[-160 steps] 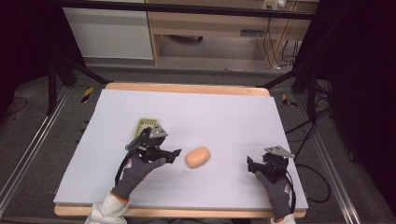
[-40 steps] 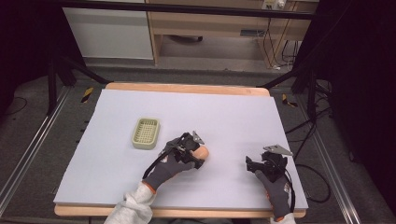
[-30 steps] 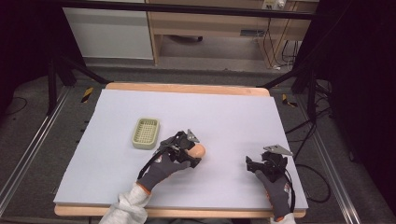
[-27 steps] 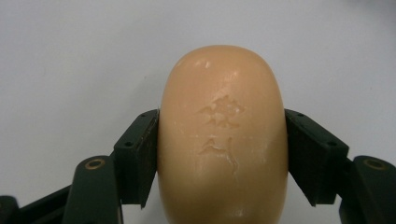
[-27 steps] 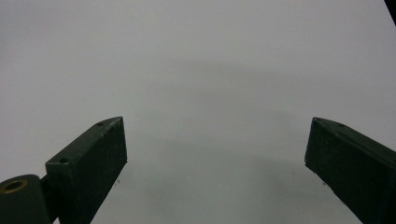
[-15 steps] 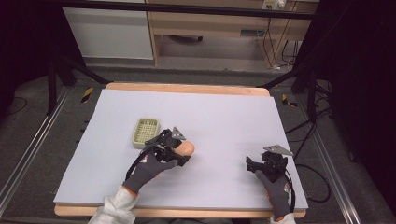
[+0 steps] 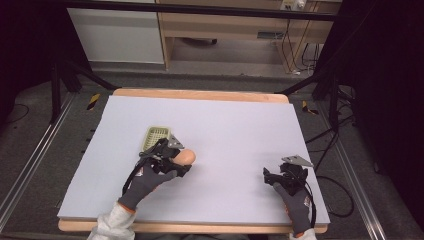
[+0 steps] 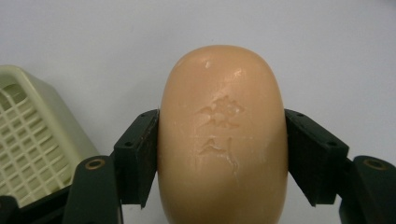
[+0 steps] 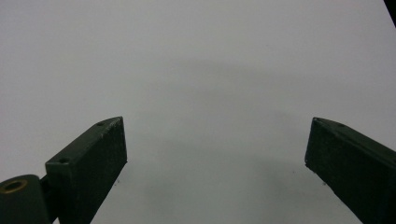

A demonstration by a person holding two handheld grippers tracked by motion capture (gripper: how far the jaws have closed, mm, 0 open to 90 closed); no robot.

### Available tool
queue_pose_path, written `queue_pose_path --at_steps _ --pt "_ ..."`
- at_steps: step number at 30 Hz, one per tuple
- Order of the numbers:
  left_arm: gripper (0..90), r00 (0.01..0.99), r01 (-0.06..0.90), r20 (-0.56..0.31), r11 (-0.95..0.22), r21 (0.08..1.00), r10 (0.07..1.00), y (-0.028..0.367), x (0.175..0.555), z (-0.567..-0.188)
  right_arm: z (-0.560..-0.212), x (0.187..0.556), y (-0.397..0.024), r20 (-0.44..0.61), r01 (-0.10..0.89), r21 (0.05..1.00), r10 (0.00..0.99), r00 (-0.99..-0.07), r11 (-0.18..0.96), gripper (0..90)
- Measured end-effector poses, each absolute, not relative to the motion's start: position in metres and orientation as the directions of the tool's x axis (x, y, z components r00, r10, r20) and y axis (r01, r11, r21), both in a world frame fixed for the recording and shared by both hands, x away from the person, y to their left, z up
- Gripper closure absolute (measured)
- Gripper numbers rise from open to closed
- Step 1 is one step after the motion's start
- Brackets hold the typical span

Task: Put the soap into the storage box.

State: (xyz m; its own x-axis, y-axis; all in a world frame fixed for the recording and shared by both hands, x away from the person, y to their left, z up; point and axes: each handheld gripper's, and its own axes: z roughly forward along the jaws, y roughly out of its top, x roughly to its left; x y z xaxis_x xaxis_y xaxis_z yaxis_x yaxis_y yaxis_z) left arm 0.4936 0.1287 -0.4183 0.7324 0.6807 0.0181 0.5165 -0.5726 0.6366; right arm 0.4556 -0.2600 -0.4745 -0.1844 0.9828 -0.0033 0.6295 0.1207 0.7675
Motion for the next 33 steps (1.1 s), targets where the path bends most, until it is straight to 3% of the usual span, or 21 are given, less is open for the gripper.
queue_pose_path --at_steps 33 --pt "32.0 0.618 0.573 0.007 -0.456 0.681 0.786 0.17 0.515 -0.4 -0.474 0.455 -0.261 -0.004 0.626 0.77 0.982 -0.187 0.122 5.8"
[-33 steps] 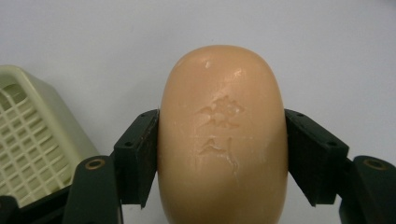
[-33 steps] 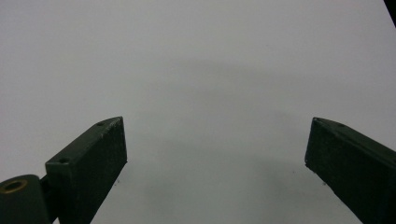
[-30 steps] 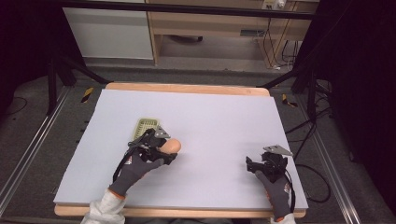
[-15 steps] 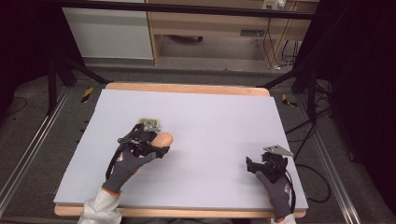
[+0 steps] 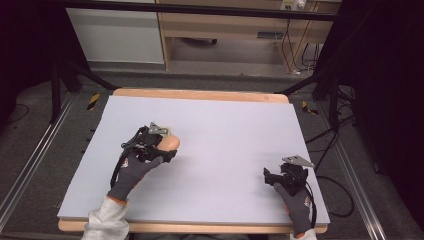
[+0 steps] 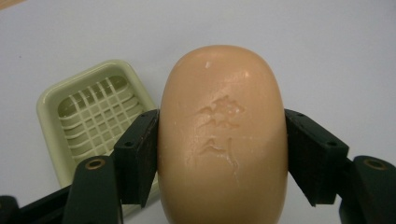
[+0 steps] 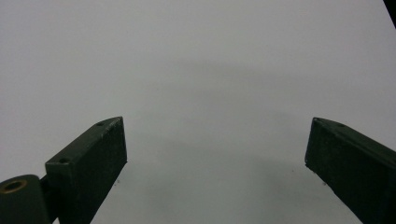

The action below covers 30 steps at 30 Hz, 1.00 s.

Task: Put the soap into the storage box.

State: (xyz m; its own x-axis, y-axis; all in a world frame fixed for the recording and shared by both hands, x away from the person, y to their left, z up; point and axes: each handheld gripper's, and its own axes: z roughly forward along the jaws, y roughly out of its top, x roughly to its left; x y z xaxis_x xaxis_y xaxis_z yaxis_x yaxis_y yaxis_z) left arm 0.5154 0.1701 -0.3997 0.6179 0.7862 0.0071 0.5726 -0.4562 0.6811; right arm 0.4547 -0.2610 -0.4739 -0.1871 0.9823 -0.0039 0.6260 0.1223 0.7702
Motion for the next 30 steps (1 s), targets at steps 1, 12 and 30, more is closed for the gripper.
queue_pose_path --at_steps 1,12,30 --pt "32.0 0.612 0.575 0.005 -0.449 0.684 0.791 0.171 0.517 -0.399 -0.474 0.455 -0.261 -0.002 0.627 0.77 0.982 -0.187 0.12 5.8" --pt "32.0 0.556 0.602 0.012 -0.413 0.684 0.831 0.177 0.534 -0.394 -0.475 0.456 -0.26 -0.001 0.632 0.765 0.983 -0.186 0.12 5.9" --pt "32.0 0.472 0.648 0.019 -0.362 0.67 0.881 0.186 0.557 -0.406 -0.475 0.456 -0.259 -0.003 0.631 0.766 0.981 -0.192 0.126 5.9"
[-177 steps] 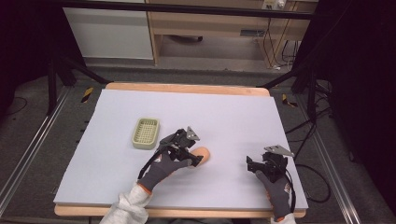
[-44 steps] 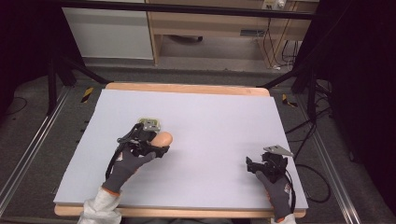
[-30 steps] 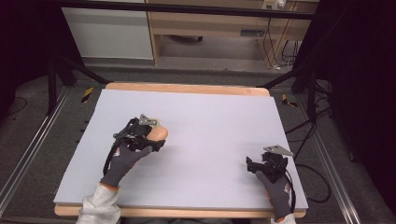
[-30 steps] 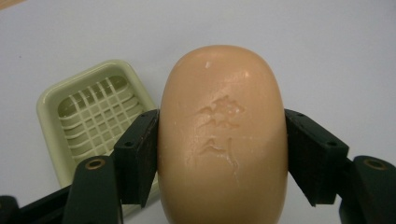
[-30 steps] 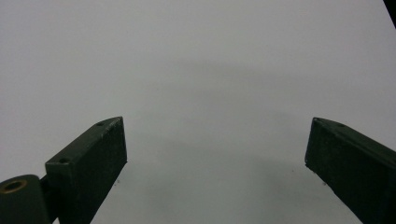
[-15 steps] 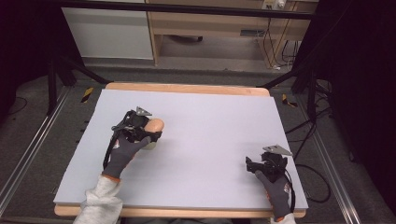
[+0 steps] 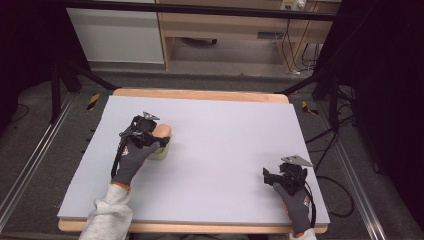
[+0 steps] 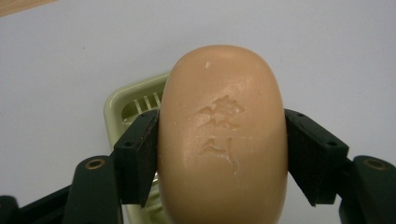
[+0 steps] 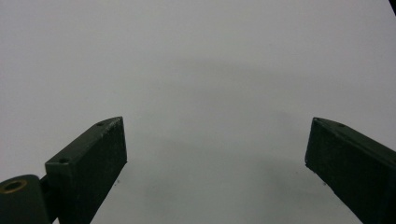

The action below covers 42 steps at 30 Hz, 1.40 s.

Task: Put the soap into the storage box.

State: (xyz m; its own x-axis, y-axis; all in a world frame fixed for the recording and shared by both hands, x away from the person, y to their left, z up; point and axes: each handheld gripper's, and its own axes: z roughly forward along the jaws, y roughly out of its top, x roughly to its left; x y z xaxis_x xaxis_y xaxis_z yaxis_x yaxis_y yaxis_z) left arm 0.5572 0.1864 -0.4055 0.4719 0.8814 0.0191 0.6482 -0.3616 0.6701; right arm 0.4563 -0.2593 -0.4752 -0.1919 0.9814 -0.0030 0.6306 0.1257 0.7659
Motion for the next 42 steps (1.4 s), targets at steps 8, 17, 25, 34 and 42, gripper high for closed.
queue_pose_path --at_steps 8,17,25,34,42 --pt "32.0 0.447 0.669 0.027 -0.354 0.654 0.894 0.189 0.564 -0.411 -0.475 0.456 -0.26 -0.004 0.63 0.766 0.981 -0.192 0.126 5.8" --pt "32.0 0.433 0.686 0.02 -0.344 0.642 0.901 0.193 0.571 -0.42 -0.475 0.457 -0.26 -0.006 0.63 0.766 0.981 -0.194 0.129 5.8" --pt "32.0 0.424 0.697 0.02 -0.34 0.631 0.906 0.197 0.573 -0.429 -0.475 0.457 -0.26 -0.007 0.629 0.766 0.981 -0.196 0.131 5.9" --pt "32.0 0.418 0.704 0.026 -0.342 0.622 0.908 0.197 0.573 -0.433 -0.476 0.457 -0.26 -0.008 0.629 0.766 0.98 -0.198 0.133 5.8" --pt "32.0 0.415 0.708 0.028 -0.342 0.619 0.909 0.197 0.574 -0.436 -0.476 0.457 -0.26 -0.009 0.63 0.765 0.98 -0.198 0.134 5.8"
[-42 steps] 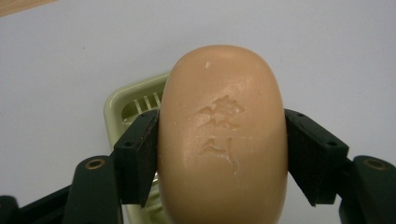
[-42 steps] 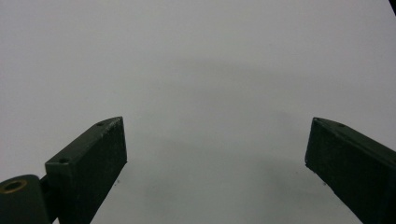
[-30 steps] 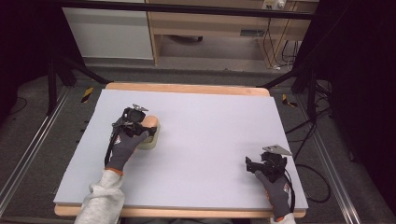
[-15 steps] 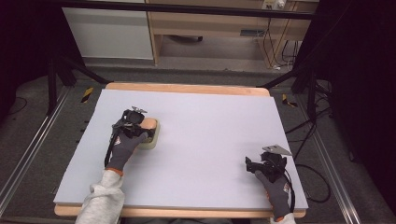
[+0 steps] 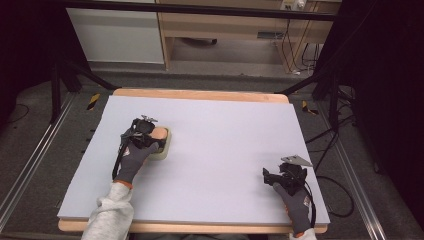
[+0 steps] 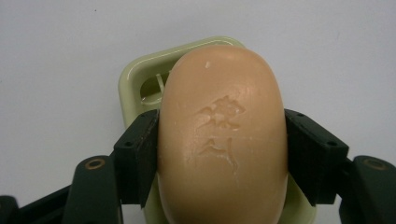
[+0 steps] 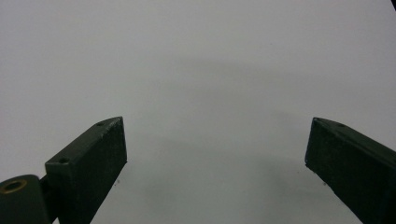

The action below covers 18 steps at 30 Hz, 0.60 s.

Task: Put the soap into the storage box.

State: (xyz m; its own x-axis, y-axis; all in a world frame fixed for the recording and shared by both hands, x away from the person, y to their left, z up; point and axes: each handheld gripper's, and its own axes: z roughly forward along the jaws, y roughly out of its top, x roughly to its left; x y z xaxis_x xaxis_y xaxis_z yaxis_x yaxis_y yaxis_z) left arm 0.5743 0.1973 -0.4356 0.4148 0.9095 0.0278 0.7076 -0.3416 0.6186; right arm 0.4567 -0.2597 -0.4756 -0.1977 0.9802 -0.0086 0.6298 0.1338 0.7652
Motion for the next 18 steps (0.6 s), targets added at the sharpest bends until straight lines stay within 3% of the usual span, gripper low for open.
queue_pose_path --at_steps 18 --pt "31.9 0.408 0.715 0.034 -0.342 0.61 0.913 0.1967 0.5744 -0.4428 -0.4758 0.4568 -0.2594 -0.008 0.631 0.764 0.98 -0.197 0.133 5.8"
